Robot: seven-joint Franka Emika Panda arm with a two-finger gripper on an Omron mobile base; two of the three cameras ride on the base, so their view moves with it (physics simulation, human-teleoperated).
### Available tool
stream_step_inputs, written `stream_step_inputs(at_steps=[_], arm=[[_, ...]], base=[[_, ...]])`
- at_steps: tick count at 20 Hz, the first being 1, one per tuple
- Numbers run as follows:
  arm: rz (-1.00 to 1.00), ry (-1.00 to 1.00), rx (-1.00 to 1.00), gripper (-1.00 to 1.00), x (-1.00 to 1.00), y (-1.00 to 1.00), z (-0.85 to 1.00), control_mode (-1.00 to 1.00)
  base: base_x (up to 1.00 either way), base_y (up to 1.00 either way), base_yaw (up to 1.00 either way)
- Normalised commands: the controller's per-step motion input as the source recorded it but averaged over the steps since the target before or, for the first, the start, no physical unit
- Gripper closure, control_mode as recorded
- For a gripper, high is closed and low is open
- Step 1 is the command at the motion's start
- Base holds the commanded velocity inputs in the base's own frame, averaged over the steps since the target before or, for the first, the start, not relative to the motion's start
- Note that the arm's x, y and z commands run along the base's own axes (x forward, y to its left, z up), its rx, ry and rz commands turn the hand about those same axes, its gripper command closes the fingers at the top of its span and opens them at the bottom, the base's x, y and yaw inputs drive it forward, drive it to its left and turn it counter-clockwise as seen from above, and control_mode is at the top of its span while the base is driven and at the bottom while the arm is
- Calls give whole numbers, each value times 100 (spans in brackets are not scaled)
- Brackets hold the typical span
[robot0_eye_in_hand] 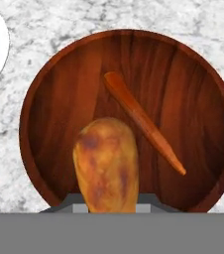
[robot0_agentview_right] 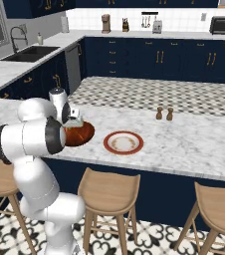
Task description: Pick the chicken drumstick and carrot from their plates and place them in the bowl. Then put the bowl in the fridge.
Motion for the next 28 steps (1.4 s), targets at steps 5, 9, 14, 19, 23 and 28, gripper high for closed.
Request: stream_step_inputs(at_steps=[5,9,14,19,23,28], arm=[[7,8,-1,100,37,-2,-56,-100],[3,2,0,-100,18,0,-12,-100],[0,0,0,-100,16,0,-2,-100],[-7,-3,3,-100,-41,-23,43,-100],[-48,2,0,-100,-30,-33,28,-100],[-43,6,10,-100,-11,-50,15,-100]], base=[[0,0,0],[0,0,0],[0,0,0],[0,0,0],[0,0,0],[0,0,0]])
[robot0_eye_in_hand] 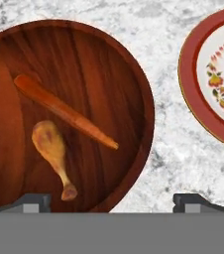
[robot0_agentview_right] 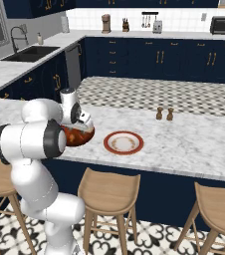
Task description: Pick the chicken drumstick and carrot from their plates and place them in the bowl. Then put the bowl in the fridge.
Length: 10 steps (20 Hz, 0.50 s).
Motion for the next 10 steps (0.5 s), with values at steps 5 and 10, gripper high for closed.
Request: stream_step_inputs(at_steps=[5,10], arm=[[-24,9,22,-100,1,-25,-12,-100],[-1,8,3,-100,2,-7,-41,-100]], base=[[0,0,0],[0,0,0]])
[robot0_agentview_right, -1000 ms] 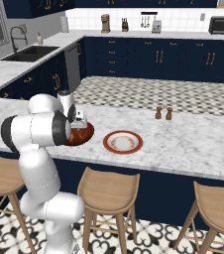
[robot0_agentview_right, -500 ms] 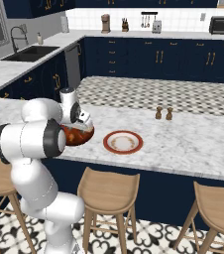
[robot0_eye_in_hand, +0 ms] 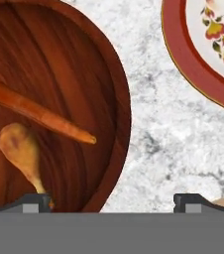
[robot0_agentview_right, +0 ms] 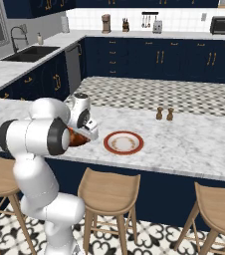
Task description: Pick the chicken drumstick and carrot from their plates and place them in the bowl. Then put the bowl in the fridge.
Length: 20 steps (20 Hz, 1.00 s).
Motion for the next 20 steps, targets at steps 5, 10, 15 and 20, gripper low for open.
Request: stream_step_inputs(at_steps=[5,10,15,20], arm=[[0,0,12,-100,27,-12,-30,-100],[0,0,3,-100,19,-7,-16,-100],[-4,0,0,100,21,6,-29,-100],[-5,0,0,100,18,9,-17,-100]], base=[[0,0,0],[0,0,0],[0,0,0],[0,0,0]])
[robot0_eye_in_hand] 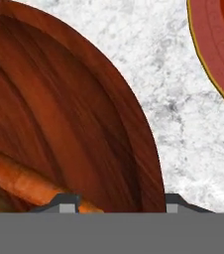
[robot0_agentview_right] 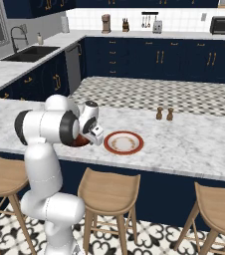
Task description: Pick the chicken drumstick and carrot from their plates and place them in the bowl. Then put the bowl in the fridge.
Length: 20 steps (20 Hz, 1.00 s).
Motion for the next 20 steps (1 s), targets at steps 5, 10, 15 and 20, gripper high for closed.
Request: stream_step_inputs(at_steps=[5,10,15,20], arm=[[-8,-1,0,100,2,22,-1,-100],[-21,-10,0,100,-12,0,19,-100],[-34,-5,1,100,-36,0,39,-100],[-51,9,17,100,-63,-23,82,-100]], base=[[0,0,0],[0,0,0],[0,0,0],[0,0,0]])
